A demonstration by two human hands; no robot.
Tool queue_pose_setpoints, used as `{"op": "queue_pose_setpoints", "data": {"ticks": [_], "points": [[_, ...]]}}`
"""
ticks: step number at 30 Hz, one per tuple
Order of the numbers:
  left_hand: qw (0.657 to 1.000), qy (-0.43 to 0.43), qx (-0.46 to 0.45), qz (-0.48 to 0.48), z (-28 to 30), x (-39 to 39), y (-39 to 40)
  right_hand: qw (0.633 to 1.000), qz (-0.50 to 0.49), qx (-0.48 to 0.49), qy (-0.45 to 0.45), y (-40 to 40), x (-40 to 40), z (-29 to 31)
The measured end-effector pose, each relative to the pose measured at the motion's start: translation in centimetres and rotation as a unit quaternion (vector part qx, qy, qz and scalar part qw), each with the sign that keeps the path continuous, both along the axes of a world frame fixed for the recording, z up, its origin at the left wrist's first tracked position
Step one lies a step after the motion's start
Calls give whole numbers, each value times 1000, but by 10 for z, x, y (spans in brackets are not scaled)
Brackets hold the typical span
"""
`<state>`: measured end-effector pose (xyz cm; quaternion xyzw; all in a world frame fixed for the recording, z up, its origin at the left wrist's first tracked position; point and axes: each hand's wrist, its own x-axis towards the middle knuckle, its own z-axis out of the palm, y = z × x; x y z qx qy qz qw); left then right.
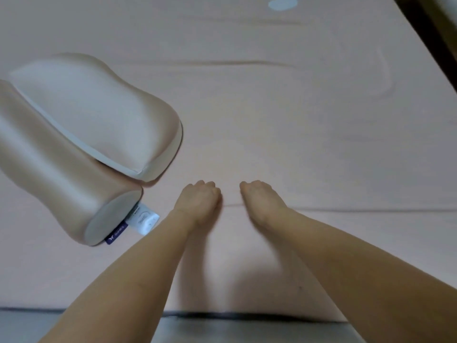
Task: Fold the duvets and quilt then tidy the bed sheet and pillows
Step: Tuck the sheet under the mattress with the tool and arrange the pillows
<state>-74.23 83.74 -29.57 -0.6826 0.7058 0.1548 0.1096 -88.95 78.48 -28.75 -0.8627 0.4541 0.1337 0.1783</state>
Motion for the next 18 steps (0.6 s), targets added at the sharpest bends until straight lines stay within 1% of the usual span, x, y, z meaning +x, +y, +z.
{"op": "queue_pose_setpoints", "data": {"ticks": [3, 5, 7, 10, 12, 13, 15, 18], "points": [[1000, -2, -5, -28, 9, -1, 2, 1000, 21, -6, 7, -3, -3, 3], [999, 25, 12, -18, 12, -2, 5, 999, 42, -21, 19, -1, -4, 3], [996, 67, 53, -2, 16, 0, 2, 999, 42, -10, 28, -3, -2, 5], [984, 115, 137, -15, 16, 6, 0, 994, 54, 72, 63, -2, -1, 8], [977, 128, 170, -35, 12, 6, 8, 985, 70, 131, 88, 7, -5, 6], [975, 128, 179, -40, 7, 4, 14, 983, 74, 141, 96, 12, -8, 3], [976, 118, 177, -36, 4, 3, 17, 983, 81, 126, 101, 18, -10, 1], [984, 108, 138, -19, 15, 1, 16, 989, 93, 77, 86, 22, -8, 5]]}}
